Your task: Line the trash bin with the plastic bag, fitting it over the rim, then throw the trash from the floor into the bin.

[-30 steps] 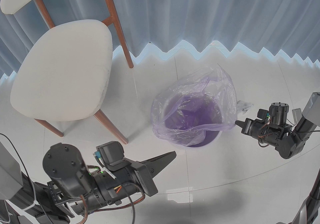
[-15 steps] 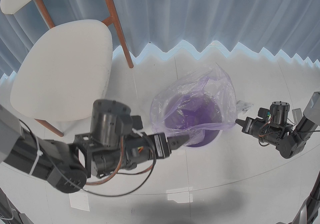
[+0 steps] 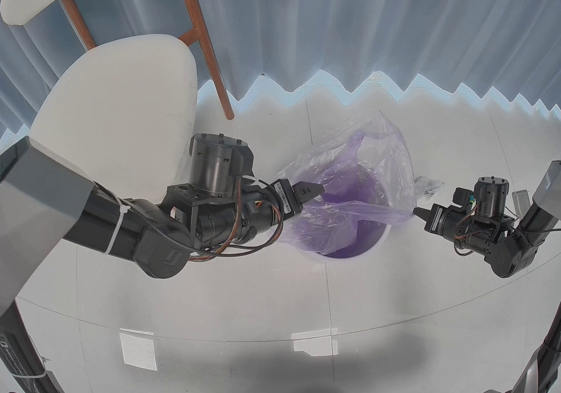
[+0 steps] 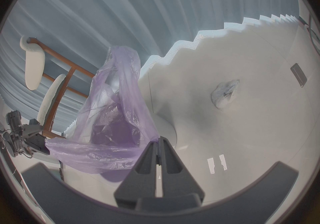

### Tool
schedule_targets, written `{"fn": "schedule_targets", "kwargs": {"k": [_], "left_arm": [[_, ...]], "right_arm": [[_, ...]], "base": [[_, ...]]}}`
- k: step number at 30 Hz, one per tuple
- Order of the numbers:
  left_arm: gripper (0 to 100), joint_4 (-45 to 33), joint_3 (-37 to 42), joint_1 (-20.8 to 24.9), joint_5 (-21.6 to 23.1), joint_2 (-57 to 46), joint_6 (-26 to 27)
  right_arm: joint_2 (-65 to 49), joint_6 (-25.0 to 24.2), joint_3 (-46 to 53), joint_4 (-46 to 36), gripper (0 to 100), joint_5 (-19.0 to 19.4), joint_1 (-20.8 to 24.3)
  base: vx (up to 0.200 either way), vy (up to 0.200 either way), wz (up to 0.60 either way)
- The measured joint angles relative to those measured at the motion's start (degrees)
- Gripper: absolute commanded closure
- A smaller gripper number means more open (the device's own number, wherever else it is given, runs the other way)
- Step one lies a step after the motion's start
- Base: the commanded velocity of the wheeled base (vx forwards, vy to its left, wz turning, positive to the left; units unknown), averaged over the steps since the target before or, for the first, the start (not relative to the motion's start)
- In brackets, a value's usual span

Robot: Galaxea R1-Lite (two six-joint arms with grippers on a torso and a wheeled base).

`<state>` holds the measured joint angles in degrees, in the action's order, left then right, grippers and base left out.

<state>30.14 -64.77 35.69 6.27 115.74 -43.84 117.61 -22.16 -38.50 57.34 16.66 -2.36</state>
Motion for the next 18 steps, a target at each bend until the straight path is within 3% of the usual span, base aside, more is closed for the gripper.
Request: {"fn": "schedule_targets", "kwargs": {"k": [8,18], "left_arm": [[0,0.24,2.51,-0.22,-0.24,-0.05,0.22],[0,-1.93,4.24,0.63,-0.13,-7.69,-1.51]], "right_arm": [[-0.17,0.02,-0.04,0.02,100,-0.02,0.00],[-0.17,0.02,-0.02,1.55,100,-0.11,0.00]], "base": [[0.000,0.000,0.00],[0.000,0.000,0.00]]}}
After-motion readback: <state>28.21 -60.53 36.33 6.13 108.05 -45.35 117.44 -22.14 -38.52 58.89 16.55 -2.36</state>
